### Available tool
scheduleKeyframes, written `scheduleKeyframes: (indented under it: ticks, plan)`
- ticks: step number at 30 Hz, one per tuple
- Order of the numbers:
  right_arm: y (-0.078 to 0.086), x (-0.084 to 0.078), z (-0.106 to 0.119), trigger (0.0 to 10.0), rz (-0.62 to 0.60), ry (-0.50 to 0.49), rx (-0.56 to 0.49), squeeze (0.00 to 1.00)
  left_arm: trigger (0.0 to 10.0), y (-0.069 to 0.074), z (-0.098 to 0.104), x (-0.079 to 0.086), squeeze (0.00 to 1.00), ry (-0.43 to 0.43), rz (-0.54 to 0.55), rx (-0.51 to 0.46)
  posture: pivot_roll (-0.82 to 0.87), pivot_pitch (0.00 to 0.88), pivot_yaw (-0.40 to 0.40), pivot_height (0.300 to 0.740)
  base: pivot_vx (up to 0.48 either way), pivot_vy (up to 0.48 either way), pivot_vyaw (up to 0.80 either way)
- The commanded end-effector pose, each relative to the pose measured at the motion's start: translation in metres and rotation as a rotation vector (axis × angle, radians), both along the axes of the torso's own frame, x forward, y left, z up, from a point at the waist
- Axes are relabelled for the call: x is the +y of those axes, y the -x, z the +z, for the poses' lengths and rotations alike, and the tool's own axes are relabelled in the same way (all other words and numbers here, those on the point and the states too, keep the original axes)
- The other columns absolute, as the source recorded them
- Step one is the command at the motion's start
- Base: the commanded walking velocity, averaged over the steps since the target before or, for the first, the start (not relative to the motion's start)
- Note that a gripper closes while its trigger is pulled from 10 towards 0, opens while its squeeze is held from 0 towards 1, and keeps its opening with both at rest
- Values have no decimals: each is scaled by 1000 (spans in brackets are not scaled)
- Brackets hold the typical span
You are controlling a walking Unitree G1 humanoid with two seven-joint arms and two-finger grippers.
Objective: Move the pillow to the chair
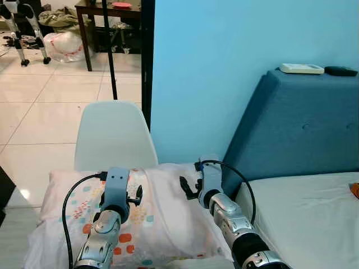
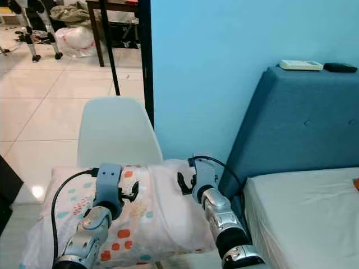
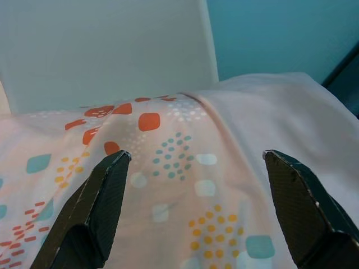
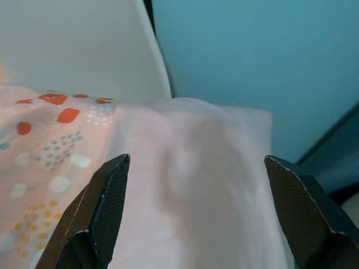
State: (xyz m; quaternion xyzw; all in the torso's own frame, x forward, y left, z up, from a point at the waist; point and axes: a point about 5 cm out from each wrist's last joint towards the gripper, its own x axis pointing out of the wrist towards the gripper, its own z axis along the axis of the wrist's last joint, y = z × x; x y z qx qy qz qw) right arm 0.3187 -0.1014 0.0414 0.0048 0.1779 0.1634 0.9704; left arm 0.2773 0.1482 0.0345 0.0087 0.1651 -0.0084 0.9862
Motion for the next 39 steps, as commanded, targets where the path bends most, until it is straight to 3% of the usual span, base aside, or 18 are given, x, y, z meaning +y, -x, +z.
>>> scheduleKeyframes:
  ticks: [1, 4, 10, 12, 19, 21, 22, 27, 31, 39]
  plan:
    - [0, -2, 2, 10000, 5, -2, -17, 0, 10000, 3, -5, -10, 0, 3, -46, 30, 57, 0, -101, 708, 0, 0, 0]
    - [2, -3, 0, 10000, -6, -10, -9, 0, 10000, 3, -4, -10, 0, -10, -59, 25, 69, 0, -110, 708, 0, 0, 0]
    - [5, -1, -5, 10000, -11, -44, 27, 0, 10000, 1, -6, 3, 0, 5, 37, 41, 61, 0, -104, 708, 0, 0, 0]
    - [6, -8, -5, 10000, -82, -141, 38, 0, 10000, 1, -4, 3, 0, -15, 16, 27, 69, 0, -112, 708, 0, 0, 0]
    - [5, -4, -2, 10000, -68, -149, 27, 0, 10000, 4, -7, 11, 0, -5, 57, 40, 59, 0, -101, 708, 0, 0, 0]
    - [2, -4, 1, 10000, -75, -129, 15, 0, 10000, 4, -8, 10, 0, -9, 45, 44, 54, 0, -93, 708, 0, 0, 0]
    - [0, -9, 0, 10000, -66, -30, 9, 0, 10000, 4, -6, 6, 0, -20, 10, 37, 59, 0, -95, 708, 0, 0, 0]
    - [5, -18, -12, 10000, -71, 54, 49, 0, 10000, 6, -9, 8, 0, -53, 18, 48, 68, 0, -104, 708, 0, 0, 0]
    - [12, -26, -22, 10000, -103, 66, 95, 0, 10000, 8, -12, 25, 0, -81, 80, 63, 51, 0, -96, 708, 0, 0, 0]
    - [17, -32, -25, 10000, -116, 73, 107, 0, 10000, 14, -12, 29, 0, -67, 120, 61, 59, 0, -112, 708, 0, 0, 0]
